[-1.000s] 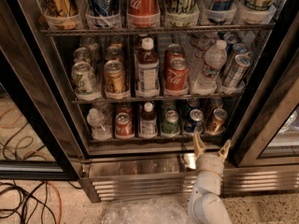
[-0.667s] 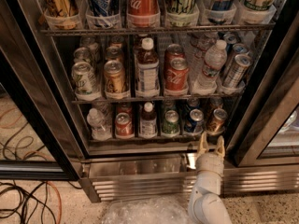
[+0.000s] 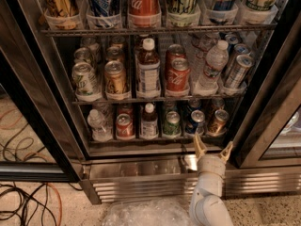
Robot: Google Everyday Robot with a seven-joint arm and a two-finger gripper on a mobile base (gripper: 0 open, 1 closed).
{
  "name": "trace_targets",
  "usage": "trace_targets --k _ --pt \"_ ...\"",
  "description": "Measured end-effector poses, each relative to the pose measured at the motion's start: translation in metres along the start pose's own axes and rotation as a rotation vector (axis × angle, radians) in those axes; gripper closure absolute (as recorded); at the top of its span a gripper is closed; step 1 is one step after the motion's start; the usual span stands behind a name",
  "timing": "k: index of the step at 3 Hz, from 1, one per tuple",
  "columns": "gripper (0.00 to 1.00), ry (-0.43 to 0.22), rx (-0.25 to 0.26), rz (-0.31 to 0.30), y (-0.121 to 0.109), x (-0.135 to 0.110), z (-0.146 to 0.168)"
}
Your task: Pick orange can from bottom shelf of fridge
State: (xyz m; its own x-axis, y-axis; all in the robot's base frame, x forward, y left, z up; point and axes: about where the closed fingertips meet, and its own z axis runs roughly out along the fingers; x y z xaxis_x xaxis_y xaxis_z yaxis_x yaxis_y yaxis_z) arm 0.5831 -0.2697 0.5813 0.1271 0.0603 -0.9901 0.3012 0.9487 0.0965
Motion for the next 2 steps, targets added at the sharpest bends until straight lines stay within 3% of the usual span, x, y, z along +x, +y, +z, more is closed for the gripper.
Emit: trace_targets --k 2 --pt "0.26 0.000 0.001 -0.001 -0.0003 -0.0007 0.0009"
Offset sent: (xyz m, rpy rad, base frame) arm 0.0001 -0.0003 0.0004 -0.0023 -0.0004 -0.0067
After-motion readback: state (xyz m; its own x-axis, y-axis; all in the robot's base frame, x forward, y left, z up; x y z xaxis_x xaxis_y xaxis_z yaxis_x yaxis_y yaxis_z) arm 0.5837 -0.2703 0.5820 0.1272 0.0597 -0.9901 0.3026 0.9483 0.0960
